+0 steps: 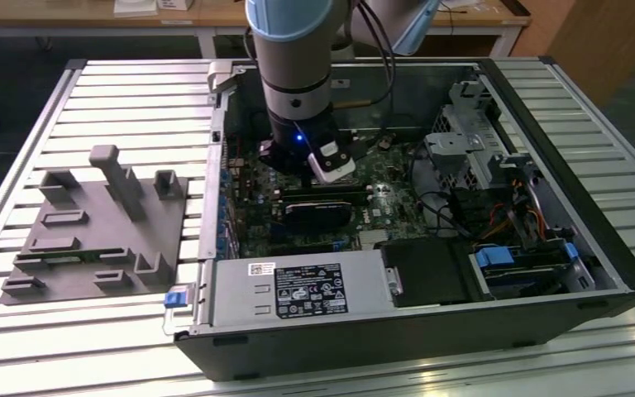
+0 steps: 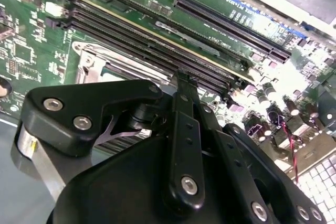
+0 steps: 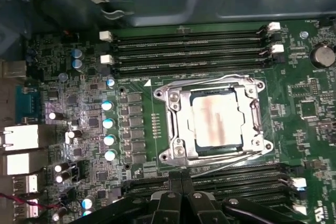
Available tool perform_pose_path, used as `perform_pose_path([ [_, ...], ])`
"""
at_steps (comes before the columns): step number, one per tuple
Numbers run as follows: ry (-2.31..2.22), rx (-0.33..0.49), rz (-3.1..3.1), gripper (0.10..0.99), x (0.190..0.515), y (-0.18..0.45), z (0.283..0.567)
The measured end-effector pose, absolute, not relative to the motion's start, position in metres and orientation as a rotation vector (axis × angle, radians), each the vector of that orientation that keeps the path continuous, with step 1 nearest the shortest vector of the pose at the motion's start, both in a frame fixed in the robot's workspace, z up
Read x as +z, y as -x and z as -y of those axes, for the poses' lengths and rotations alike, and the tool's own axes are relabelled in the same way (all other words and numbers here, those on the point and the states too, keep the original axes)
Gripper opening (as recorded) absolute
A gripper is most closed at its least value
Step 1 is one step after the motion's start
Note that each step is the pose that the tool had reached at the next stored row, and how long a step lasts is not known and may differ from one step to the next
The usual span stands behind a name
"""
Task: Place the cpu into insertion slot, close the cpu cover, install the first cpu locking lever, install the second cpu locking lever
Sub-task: 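Install the second cpu locking lever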
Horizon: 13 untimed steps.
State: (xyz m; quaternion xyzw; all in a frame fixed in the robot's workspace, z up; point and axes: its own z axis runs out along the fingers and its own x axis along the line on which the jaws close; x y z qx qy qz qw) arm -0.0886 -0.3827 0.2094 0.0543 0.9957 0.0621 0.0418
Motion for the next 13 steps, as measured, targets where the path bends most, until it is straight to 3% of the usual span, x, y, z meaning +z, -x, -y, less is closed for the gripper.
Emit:
perform_pose_path([
  [13, -0.169, 0.316, -3.042, 0.106, 0.2024, 0.0899, 0.3905],
])
